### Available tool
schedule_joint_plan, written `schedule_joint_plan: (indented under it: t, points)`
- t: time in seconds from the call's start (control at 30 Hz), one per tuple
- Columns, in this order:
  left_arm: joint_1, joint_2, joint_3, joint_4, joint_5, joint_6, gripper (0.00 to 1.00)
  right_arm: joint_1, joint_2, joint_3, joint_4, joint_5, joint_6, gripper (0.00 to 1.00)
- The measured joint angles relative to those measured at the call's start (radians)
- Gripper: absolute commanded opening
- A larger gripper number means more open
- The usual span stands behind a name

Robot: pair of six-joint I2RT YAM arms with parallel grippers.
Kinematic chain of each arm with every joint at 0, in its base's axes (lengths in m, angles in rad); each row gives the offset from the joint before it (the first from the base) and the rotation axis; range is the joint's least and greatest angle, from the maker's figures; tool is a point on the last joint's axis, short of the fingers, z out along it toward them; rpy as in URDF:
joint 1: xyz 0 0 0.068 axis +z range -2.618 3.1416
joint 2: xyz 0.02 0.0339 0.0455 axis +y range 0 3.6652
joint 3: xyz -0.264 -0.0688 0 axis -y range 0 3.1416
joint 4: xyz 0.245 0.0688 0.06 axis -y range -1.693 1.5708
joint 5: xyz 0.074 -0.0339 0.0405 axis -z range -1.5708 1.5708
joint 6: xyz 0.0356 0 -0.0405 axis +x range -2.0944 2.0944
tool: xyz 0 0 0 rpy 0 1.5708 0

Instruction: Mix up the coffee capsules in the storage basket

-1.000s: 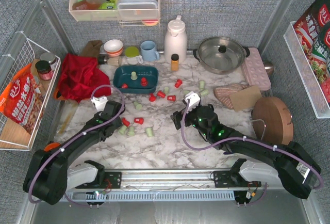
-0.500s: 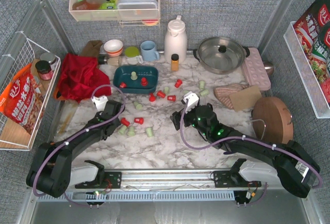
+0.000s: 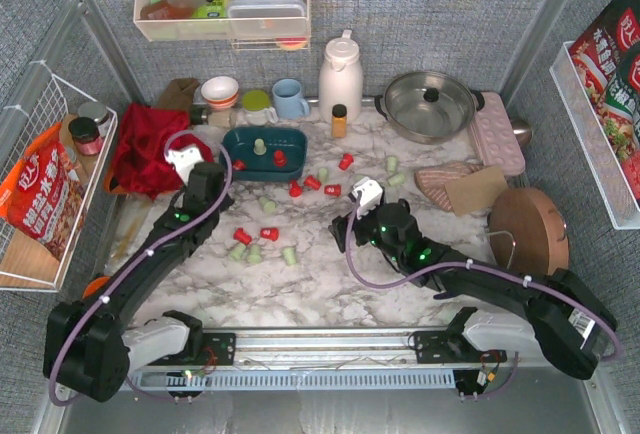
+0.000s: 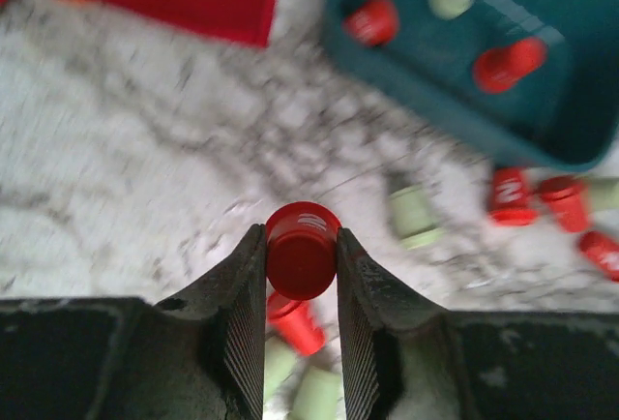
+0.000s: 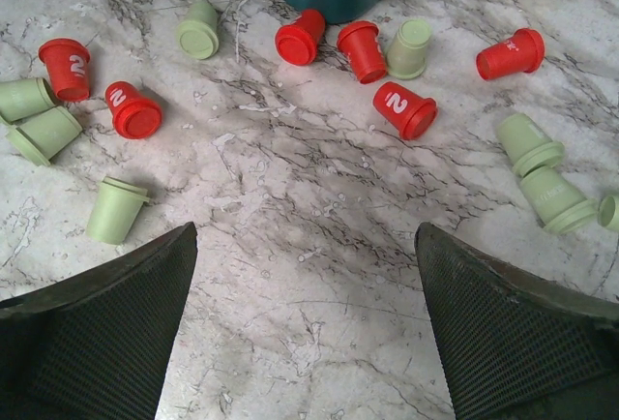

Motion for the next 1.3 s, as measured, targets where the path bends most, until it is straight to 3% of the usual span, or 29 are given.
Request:
schedule_joint_plan:
  t: [0.1, 0.2, 0.33, 0.47, 0.57, 0.63, 0.73, 0.9, 1.3]
  points:
    - [0.002, 0.031, 0.086, 0.073, 0.025, 0.059, 0.32, 0.0, 0.016, 0.008, 0.0, -0.005, 0.0, 0.99]
    - [0.005, 0.157, 0.22, 0.179, 0.068, 0.129, 0.33, 0.0, 0.034, 0.019, -0.008, -0.014, 0.0, 0.99]
    - [0.015, 0.426, 0.434, 0.313, 0.1, 0.222, 0.37, 0.0, 0.048, 0.031, -0.024, -0.014, 0.0, 0.99]
    - [0.042, 0.682, 0.638, 0.326, 0.124, 0.277, 0.43, 0.001, 0.055, 0.037, -0.032, -0.013, 0.023, 0.96]
    - [0.064, 0.793, 0.717, 0.326, 0.124, 0.293, 0.58, 0.009, 0.073, 0.053, -0.043, -0.005, 0.056, 0.88]
    - [0.075, 0.824, 0.723, 0.326, 0.124, 0.293, 0.78, 0.02, 0.095, 0.074, -0.055, 0.006, 0.093, 0.82]
    - [0.08, 0.835, 0.707, 0.331, 0.141, 0.29, 0.98, 0.045, 0.139, 0.106, -0.06, 0.012, 0.163, 0.77]
    - [0.077, 0.777, 0.634, 0.345, 0.142, 0.273, 0.99, 0.133, 0.223, 0.168, -0.089, 0.042, 0.254, 0.75]
    - [0.066, 0.398, 0.331, 0.228, 0.189, 0.237, 0.99, 0.295, 0.448, 0.304, -0.128, 0.163, 0.3, 0.71]
